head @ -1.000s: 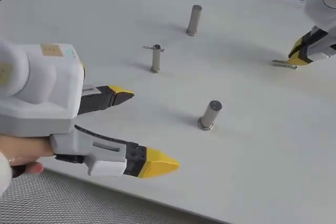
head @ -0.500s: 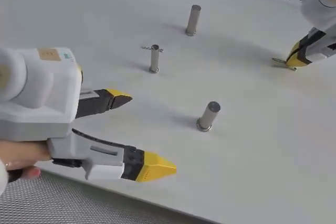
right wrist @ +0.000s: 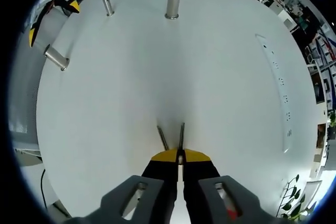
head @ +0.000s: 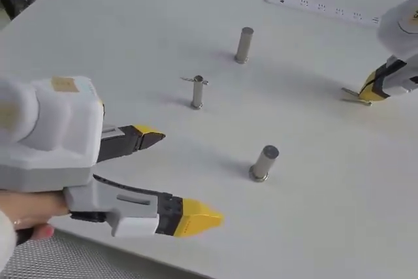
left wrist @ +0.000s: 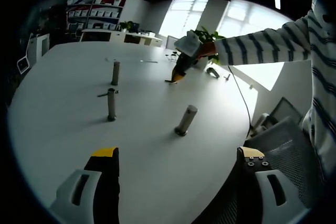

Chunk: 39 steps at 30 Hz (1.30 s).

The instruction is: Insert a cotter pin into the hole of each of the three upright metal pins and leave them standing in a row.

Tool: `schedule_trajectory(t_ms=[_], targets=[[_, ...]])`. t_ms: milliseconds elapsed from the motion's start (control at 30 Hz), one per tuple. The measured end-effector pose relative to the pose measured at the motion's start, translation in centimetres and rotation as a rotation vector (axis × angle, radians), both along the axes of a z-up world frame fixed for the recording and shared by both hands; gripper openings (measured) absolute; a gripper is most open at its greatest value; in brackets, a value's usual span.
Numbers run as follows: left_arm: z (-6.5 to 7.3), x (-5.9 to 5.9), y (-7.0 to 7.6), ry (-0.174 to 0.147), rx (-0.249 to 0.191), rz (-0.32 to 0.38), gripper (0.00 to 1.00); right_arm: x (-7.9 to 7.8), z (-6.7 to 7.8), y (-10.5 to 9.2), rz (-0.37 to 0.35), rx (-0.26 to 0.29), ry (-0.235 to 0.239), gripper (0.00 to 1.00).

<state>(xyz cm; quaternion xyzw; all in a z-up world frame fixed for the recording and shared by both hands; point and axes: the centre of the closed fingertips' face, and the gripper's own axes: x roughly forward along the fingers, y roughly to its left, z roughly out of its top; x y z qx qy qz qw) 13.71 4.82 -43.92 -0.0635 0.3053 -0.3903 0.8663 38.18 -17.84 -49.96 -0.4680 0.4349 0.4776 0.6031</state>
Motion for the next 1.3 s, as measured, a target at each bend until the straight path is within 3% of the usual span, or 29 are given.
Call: schedule_trajectory(t_ms=[67, 167, 267, 333, 400, 567, 967, 1100, 1300], targets=[[0.2, 0.0, 0.0, -0.007, -0.003, 0.002, 0.92, -0.2, 0.2, 0.0, -0.002, -0.012, -0.004, 0.00], [0.8, -0.1, -0.2, -0.019, -0.017, 0.007, 0.91, -0.4, 1.1, 0.5, -0.014, 0.014, -0.016, 0.00], [1.0, -0.3, -0.5, -0.026, -0.023, 0.008, 0.90, -0.5, 1.9, 0.6, 0.015, 0.013, -0.043, 0.00], [1.1, -0.4, -0.6, -0.030, -0.024, 0.006, 0.89, -0.6, 2.6, 0.8, 0.035, 0.011, -0.067, 0.00], [1.3, -0.5, -0.7, -0.035, -0.027, 0.007, 0.88, -0.7, 3.5, 0.9, 0.073, -0.003, -0.121, 0.00], [1.5, -0.3, -0.6, -0.044, -0.020, 0.024, 0.87, -2.6, 5.2, 1.5, 0.126, 0.022, -0.164, 0.00], [3.4, 0.9, -0.9, -0.084, -0.052, 0.038, 0.83, -5.7, 10.0, 4.4, 0.196, 0.132, -0.294, 0.00], [4.1, 1.3, -1.2, -0.068, -0.104, 0.055, 0.75, -7.2, 11.2, 6.0, 0.228, 0.188, -0.329, 0.00], [4.7, 2.3, -1.4, -0.060, -0.145, 0.085, 0.72, -9.2, 12.7, 7.9, 0.257, 0.245, -0.392, 0.00]])
